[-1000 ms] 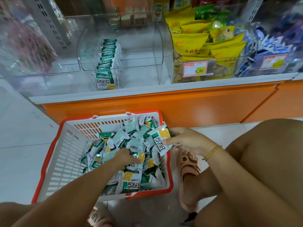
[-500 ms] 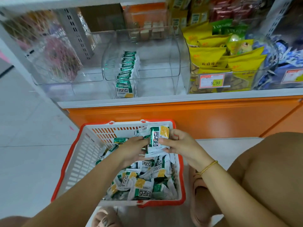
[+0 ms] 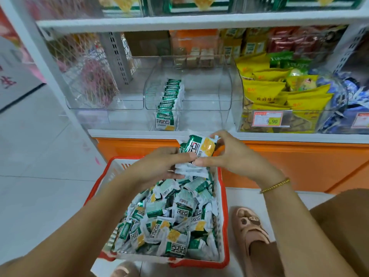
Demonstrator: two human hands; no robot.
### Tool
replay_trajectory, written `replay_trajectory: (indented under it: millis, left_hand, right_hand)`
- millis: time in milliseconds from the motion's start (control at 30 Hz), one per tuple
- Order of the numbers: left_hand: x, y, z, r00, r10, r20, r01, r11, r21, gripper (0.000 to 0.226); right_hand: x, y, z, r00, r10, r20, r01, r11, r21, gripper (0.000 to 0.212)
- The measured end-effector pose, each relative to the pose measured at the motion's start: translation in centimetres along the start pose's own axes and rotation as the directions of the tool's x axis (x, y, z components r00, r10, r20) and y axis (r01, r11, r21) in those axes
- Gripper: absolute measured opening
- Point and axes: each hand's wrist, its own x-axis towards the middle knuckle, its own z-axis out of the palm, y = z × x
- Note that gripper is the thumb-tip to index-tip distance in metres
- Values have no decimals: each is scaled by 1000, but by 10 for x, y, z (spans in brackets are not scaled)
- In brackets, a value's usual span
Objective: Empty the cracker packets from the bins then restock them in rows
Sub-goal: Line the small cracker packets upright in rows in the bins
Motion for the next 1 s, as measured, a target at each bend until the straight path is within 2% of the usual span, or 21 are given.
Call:
replay_trajectory:
  millis: [100, 167, 200, 267, 367, 433, 533, 633, 667, 733, 767, 800, 900, 1000]
  left_hand:
    - [-1, 18, -10, 997, 80, -22, -79, 996, 37, 40]
    - [-2, 31, -19, 989, 136, -53, -133, 990, 45, 20]
    - [-2, 38, -24, 985, 163, -58, -159, 985, 66, 18]
    - [2, 48, -37, 974, 219, -53, -210, 967, 145, 31]
    - [10, 55, -54, 944, 319, -79, -280, 907, 315, 29]
    - [19, 57, -61, 912, 390, -126, -326, 876, 356, 33]
    - [37, 57, -68, 846, 465, -261, -373, 865, 335, 45]
    - [53, 53, -78, 792, 428, -434, -379, 904, 200, 62]
    - [58, 50, -82, 754, 404, -518, -357, 914, 194, 61]
    - [66, 42, -93, 624, 396, -674, -241, 918, 315, 52]
    - [70, 37, -98, 574, 402, -714, -170, 911, 376, 51]
    - [73, 32, -103, 554, 408, -726, -118, 902, 416, 53]
    - [84, 24, -105, 605, 417, -678, -58, 873, 485, 58]
    - [92, 25, -102, 623, 467, -628, -68, 831, 551, 54]
  right_hand:
    - [13, -30, -27, 987, -125, 102, 134, 987, -86, 93]
    - [25, -48, -37, 941, -203, 272, 227, 972, -63, 78]
    - [32, -56, -41, 912, -221, 345, 243, 970, -20, 67]
    - [48, -73, -49, 871, -232, 434, 251, 968, 13, 53]
    - [75, -96, -56, 814, -239, 530, 318, 946, -63, 53]
    - [95, -105, -57, 799, -235, 554, 377, 913, -157, 52]
    - [128, -109, -59, 817, -271, 508, 414, 890, -190, 46]
    - [159, -104, -66, 838, -248, 487, 286, 958, -5, 42]
    - [172, -101, -68, 866, -235, 442, 222, 972, 81, 38]
    - [203, -97, -72, 943, -147, 298, 55, 954, 296, 21]
    - [222, -95, -73, 977, -72, 201, -7, 930, 368, 10]
    - [239, -95, -74, 994, 5, 111, -48, 920, 389, 7]
    - [295, -84, -73, 973, 211, -99, -177, 945, 275, 13]
    - [332, -57, -72, 928, 296, -228, -272, 953, 129, 33]
